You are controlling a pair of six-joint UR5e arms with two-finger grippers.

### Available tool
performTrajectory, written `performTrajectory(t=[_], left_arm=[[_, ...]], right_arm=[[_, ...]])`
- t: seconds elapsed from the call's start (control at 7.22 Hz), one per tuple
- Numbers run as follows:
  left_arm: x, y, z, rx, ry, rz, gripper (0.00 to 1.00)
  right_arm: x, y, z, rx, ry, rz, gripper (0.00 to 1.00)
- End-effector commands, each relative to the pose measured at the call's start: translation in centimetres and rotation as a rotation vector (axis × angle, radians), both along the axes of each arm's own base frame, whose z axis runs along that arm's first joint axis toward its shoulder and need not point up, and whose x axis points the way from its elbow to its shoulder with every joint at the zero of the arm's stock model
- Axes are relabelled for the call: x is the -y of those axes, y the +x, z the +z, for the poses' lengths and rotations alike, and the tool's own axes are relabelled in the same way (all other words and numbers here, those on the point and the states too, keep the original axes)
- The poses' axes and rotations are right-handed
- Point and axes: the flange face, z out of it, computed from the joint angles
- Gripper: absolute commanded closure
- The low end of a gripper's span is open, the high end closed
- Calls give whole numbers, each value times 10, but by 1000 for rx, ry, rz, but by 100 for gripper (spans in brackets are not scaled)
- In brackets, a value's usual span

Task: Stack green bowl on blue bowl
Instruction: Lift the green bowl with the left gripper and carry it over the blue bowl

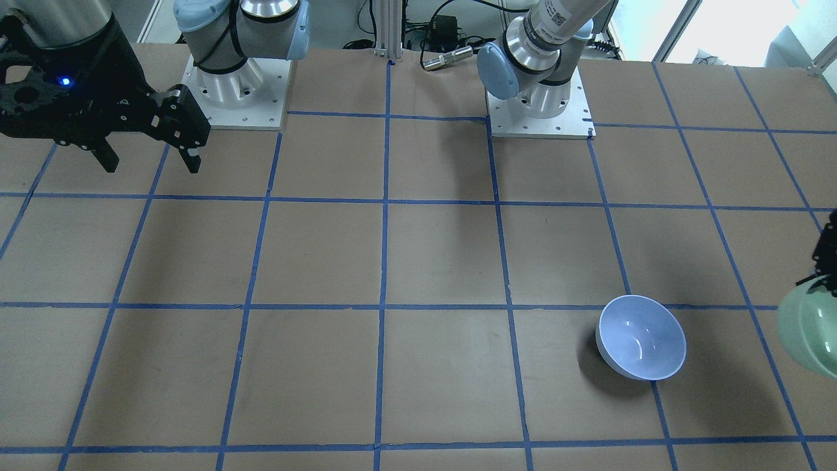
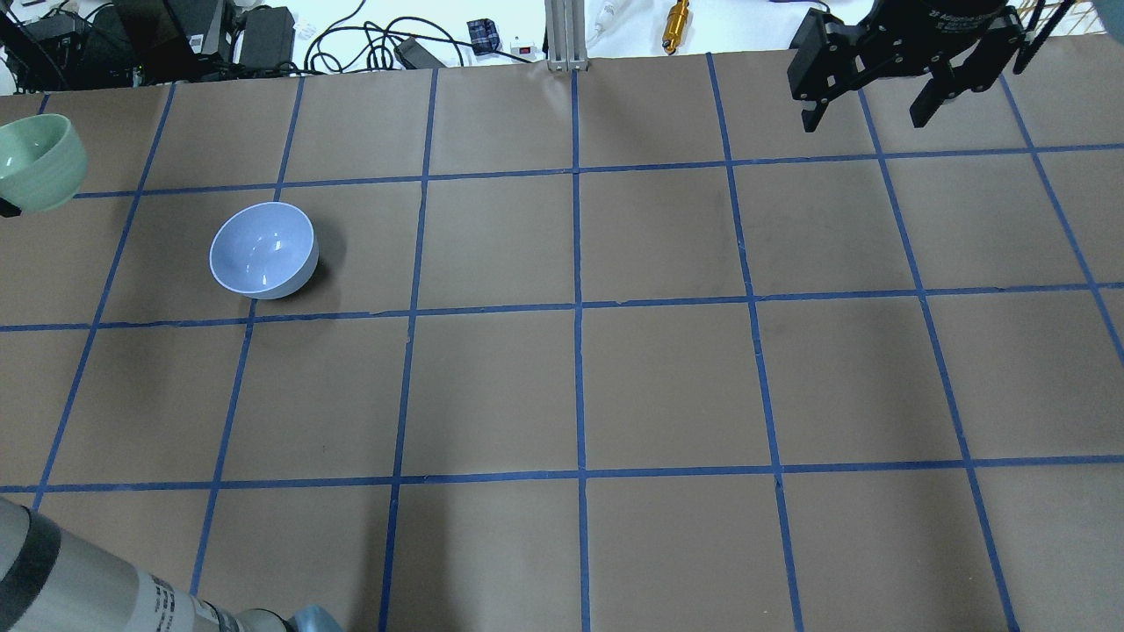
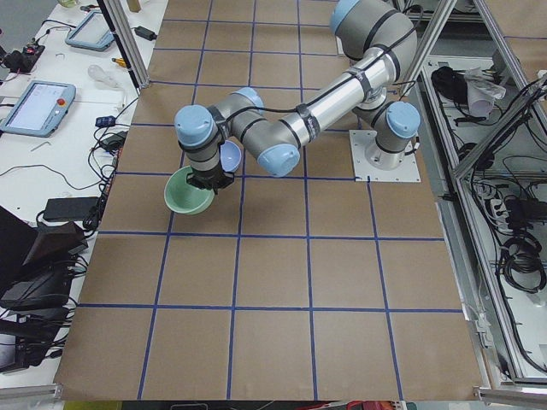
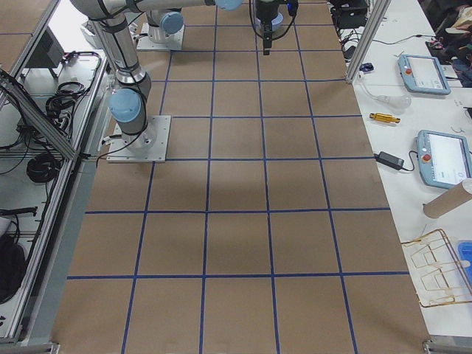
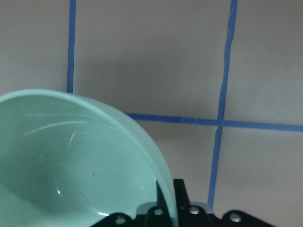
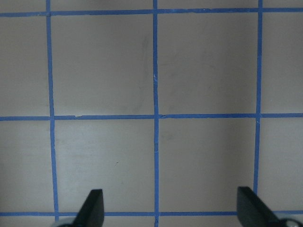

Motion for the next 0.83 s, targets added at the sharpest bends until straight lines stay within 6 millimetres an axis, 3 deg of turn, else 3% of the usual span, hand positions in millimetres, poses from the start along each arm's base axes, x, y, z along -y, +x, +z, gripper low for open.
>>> performTrajectory(t=[0.0,0.28,0.42,0.69], left_arm=[[-26,-114,-23,50,-61,-36,100],[-49,-175,-55,64,-104,-14,100],[-56,-189,-74,70,-122,-34,100],[-56,-192,-97,69,-129,-36,100]], right_arm=[[0,0,-1,0,1,-1,0],[0,0,0,0,0,-1,0],[0,0,-1,0,1,-1,0],[0,0,0,0,0,1,0]])
